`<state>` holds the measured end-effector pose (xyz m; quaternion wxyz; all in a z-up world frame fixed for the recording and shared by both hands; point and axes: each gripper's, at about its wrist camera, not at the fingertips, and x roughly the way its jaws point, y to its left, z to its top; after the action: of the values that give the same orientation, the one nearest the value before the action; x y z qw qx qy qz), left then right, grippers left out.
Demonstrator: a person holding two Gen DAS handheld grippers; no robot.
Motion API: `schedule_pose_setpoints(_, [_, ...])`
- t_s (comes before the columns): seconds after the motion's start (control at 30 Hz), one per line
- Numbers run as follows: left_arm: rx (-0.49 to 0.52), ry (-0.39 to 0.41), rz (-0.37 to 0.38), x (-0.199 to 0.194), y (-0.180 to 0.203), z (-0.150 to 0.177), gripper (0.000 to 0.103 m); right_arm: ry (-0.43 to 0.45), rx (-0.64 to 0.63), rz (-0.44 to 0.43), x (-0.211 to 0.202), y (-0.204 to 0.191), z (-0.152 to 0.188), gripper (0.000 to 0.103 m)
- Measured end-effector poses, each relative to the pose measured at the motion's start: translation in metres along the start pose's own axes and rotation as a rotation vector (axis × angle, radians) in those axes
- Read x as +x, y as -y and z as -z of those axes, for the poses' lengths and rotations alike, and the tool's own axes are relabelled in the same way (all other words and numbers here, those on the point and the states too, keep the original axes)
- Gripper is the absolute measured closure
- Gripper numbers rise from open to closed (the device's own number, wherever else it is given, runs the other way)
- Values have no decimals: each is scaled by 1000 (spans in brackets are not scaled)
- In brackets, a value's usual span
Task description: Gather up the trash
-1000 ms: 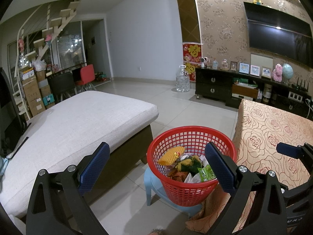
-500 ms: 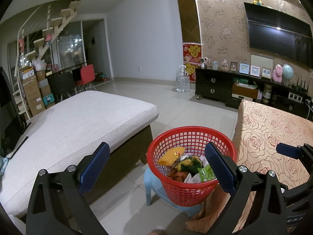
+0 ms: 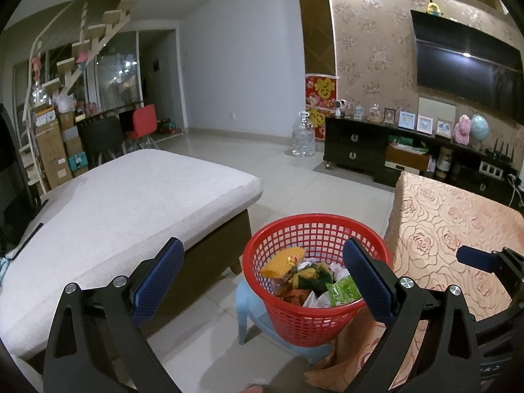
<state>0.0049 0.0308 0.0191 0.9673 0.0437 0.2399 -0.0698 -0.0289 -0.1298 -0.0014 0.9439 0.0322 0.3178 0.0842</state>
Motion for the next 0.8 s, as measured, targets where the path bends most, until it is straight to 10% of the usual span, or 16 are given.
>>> schedule_pose_setpoints(0.8, [-38, 3, 20, -2, -2, -2, 9, -10, -4, -1, 1, -3, 7, 7])
